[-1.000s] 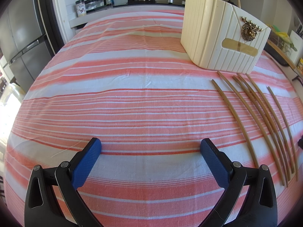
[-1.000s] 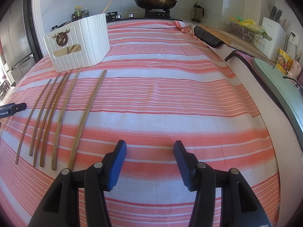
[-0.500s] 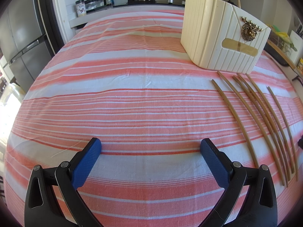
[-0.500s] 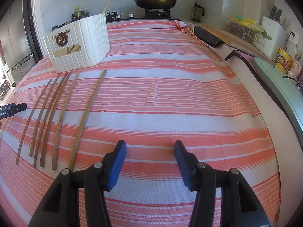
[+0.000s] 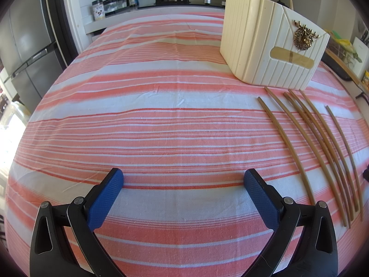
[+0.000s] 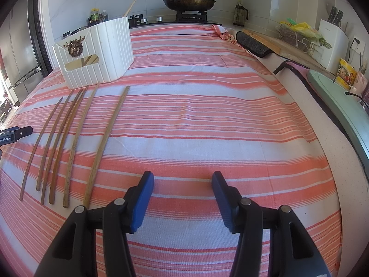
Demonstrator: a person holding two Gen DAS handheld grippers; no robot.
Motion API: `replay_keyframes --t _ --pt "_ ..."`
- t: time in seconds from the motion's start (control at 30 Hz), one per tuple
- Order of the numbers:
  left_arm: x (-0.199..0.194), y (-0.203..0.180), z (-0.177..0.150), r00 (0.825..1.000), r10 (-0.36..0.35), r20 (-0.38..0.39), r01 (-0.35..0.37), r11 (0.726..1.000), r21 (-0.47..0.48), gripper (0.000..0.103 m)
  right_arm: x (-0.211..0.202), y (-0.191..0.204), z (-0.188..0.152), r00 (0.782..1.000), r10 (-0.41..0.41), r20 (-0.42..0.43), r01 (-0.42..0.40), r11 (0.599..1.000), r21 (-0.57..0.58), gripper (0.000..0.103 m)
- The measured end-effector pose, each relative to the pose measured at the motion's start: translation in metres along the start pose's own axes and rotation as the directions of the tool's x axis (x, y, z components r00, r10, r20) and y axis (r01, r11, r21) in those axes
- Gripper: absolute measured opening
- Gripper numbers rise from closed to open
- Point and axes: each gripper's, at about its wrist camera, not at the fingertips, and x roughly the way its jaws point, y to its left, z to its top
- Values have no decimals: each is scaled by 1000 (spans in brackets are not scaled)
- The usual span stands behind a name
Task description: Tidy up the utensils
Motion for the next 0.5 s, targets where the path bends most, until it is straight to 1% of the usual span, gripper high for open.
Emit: replay_keyframes --t 0.5 --pt "0 0 0 1000 1 0 -1 1000 0 103 0 0 0 1000 0 0 0 1000 1 54"
